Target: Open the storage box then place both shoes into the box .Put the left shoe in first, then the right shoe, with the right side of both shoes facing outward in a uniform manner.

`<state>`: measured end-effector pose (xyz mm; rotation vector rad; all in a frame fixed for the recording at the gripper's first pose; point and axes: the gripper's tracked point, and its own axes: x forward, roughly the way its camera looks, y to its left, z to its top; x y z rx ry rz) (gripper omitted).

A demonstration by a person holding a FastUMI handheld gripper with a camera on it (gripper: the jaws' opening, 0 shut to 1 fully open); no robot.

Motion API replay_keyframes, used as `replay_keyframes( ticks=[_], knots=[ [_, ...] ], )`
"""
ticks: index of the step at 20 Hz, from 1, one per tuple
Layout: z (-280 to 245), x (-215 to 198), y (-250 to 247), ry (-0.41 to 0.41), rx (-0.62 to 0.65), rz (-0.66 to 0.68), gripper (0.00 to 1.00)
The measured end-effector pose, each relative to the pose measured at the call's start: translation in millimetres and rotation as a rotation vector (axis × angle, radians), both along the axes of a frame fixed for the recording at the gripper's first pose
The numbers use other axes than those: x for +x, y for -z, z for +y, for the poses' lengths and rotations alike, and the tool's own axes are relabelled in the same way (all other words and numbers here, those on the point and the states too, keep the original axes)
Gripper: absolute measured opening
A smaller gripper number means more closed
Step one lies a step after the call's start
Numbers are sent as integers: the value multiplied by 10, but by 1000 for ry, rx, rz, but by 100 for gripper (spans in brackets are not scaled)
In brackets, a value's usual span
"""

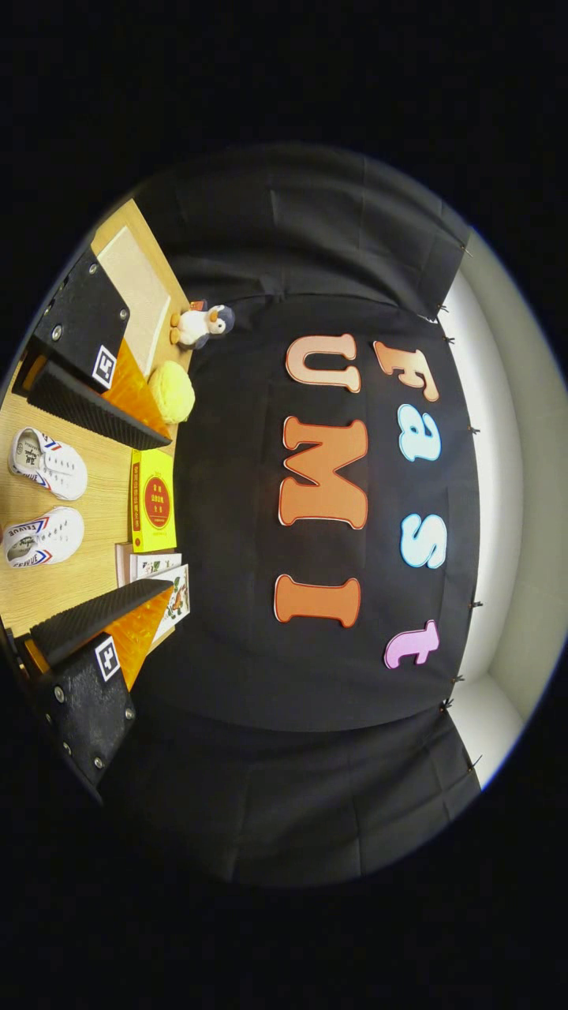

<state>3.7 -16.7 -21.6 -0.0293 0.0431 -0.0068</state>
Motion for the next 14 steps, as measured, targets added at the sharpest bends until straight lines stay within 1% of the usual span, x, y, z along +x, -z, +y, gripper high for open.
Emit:
replay_keyframes(
  ticks=[4,7,11,14],
  knots=[
    [71,34,111,-28,36,31,98],
    [157,70,230,-62,88,72,98],
    [446,103,425,-186,236,151,98],
    [626,167,593,-263,355,223,97]
  ],
)
